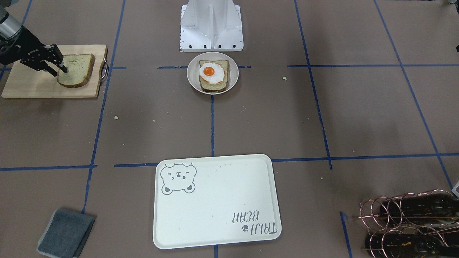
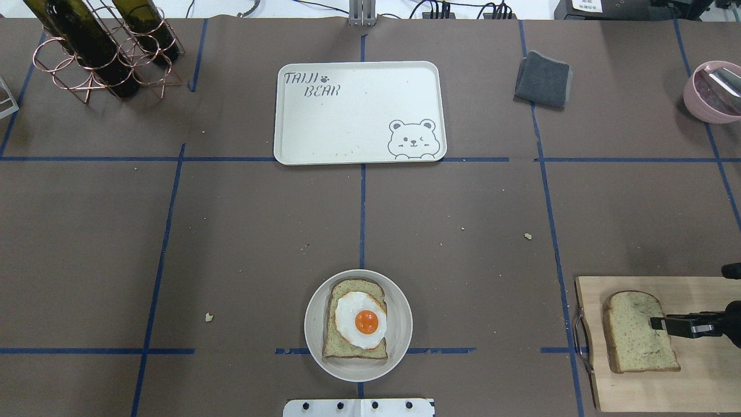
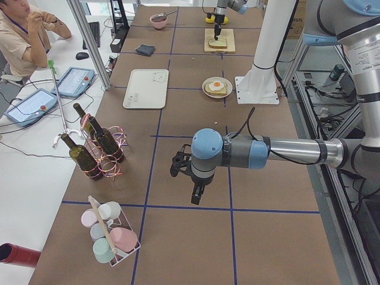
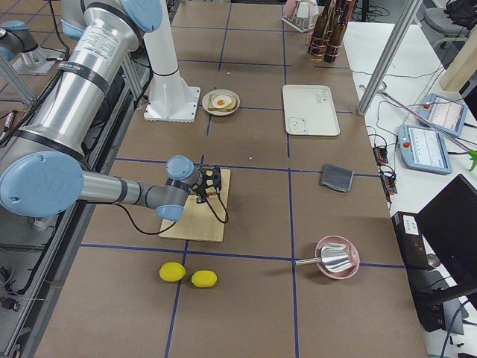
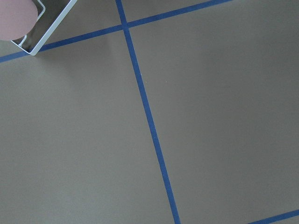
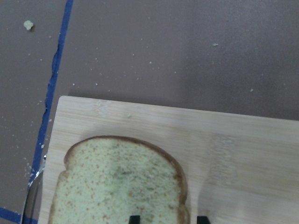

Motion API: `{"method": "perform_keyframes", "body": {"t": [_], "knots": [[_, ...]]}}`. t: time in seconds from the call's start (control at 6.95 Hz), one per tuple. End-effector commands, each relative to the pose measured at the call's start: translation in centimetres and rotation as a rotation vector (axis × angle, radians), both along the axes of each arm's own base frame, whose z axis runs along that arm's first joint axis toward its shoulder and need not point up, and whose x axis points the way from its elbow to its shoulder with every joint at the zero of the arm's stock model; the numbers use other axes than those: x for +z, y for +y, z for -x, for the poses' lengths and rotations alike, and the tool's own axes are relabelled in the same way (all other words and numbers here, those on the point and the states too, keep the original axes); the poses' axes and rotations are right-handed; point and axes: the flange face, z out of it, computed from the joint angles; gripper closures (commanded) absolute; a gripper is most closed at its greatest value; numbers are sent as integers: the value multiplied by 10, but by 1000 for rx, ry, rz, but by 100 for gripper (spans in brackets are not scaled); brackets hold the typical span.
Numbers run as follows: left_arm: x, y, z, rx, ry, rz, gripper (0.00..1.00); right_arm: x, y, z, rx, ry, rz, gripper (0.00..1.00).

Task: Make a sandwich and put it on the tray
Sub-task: 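Lower the right gripper onto the bread slice on the cutting board and grasp it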

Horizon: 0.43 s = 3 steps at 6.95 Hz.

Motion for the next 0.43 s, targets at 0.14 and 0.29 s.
{"method": "perform_keyframes", "body": {"t": [0.14, 0.29], "knots": [[-2, -1, 0, 0, 0, -12, 0, 0, -1, -1, 0, 1, -5, 100], [-2, -1, 0, 0, 0, -12, 0, -6, -1, -2, 0, -9, -11, 100]]}}
